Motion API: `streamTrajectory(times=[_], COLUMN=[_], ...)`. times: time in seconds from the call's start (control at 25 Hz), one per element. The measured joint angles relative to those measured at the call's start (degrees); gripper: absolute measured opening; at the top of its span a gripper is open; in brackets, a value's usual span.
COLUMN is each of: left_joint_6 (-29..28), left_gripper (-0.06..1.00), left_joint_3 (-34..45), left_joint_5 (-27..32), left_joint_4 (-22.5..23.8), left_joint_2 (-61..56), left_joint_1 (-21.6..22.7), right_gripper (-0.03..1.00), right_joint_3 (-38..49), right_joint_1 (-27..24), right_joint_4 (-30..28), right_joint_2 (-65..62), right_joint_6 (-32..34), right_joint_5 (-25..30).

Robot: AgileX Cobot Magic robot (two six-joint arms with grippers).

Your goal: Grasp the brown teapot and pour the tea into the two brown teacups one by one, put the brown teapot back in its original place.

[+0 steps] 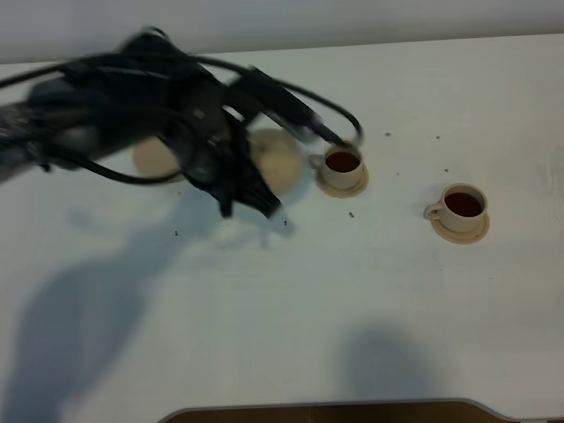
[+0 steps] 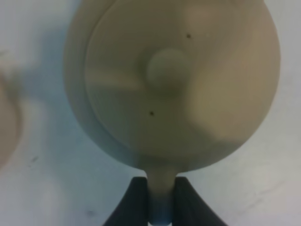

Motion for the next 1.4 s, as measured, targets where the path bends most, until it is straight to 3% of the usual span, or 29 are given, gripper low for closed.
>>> streamTrajectory(times=[0.2, 0.44, 0.72, 1.04, 1.4], left_joint_6=[-5.9, -9.8, -10.8, -11.0, -11.0], left_gripper=[0.11, 0.11, 0.11, 0.11, 0.11], left_joint_3=[0.0, 0.0, 0.0, 0.0, 0.0], left_joint_5=[1.3, -2.8, -6.0, -11.1, -11.2], left_joint_4=[0.5, 0.5, -2.0, -2.8, -3.3], left_joint_2=[-0.1, 0.2, 4.3, 8.3, 9.8], left_joint_1=[6.7, 11.6, 16.8, 18.4, 18.4], right_gripper=[0.22, 0.22, 0.22, 0.22, 0.22], right_joint_3=[0.0, 0.0, 0.0, 0.0, 0.0], right_joint_1=[0.0, 0.0, 0.0, 0.0, 0.0], right_joint_4=[0.0, 0.0, 0.0, 0.0, 0.0], right_joint_2=[0.0, 0.0, 0.0, 0.0, 0.0], right_joint_6=[0.0, 0.0, 0.0, 0.0, 0.0], right_joint_5=[0.0, 0.0, 0.0, 0.0, 0.0])
